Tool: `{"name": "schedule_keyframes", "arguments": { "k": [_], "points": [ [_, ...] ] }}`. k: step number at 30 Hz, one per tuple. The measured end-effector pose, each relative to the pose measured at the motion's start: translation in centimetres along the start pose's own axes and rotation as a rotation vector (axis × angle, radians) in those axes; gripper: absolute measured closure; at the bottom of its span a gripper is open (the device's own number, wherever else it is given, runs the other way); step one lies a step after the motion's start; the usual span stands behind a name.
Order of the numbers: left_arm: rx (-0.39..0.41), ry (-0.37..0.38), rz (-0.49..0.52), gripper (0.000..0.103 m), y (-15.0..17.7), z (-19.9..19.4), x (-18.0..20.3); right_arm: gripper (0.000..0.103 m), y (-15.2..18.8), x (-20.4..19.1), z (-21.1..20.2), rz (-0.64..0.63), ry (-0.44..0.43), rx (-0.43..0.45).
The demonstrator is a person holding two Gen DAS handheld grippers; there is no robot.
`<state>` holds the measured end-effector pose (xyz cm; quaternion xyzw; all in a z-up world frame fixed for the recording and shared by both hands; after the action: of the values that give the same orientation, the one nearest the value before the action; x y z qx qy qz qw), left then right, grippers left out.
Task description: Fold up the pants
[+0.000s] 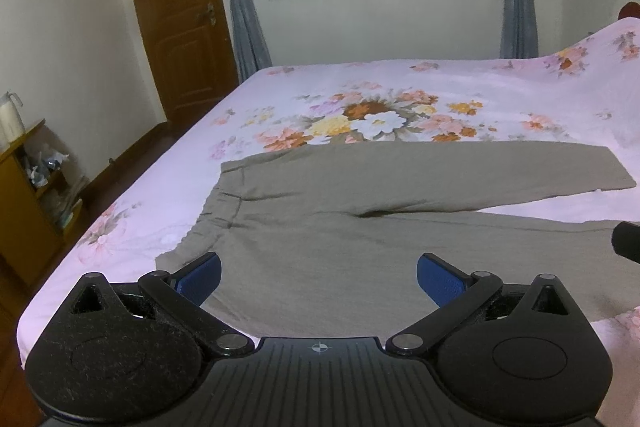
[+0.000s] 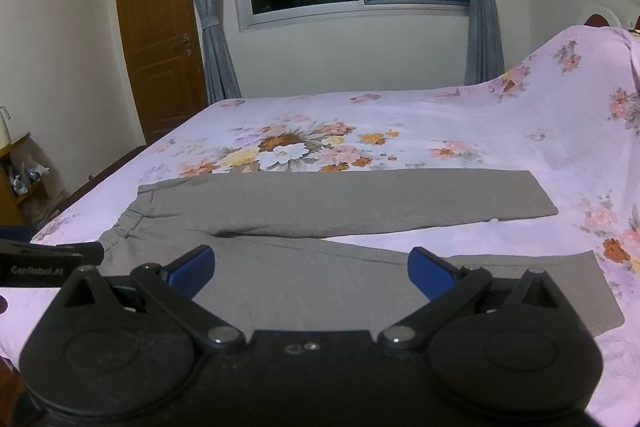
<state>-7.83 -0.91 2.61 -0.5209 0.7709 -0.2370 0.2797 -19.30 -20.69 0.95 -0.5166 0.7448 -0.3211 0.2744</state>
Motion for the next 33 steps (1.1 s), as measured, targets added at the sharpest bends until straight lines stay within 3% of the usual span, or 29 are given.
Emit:
{"name": "schedule_keyframes", "arguments": {
  "k": [10, 33],
  "points": [
    [-0.02, -0.03, 0.0, 0.0, -2.2, 4.2, -1.5, 0.0, -2.1, 0.1, 3.5, -0.048, -0.012, -0.034],
    [-0.054, -0.074, -0.01, 0.0, -8.9, 15.1, -4.4, 0.002, -7.8, -3.6, 13.2, -0.144, -0.154, -0.018]
  ]
}}
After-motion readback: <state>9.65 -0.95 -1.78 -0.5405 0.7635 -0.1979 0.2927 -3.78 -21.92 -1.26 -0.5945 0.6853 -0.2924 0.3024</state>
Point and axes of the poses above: each gripper's, at about its wrist camera, not at the fingertips, and z roughly the way its jaws point, x to its right, y to its underside, the point moved 8 cm from there along z, roughly the way its jaws point, and after that the axes turned 12 degrees about -x, right-handed, at the moved point
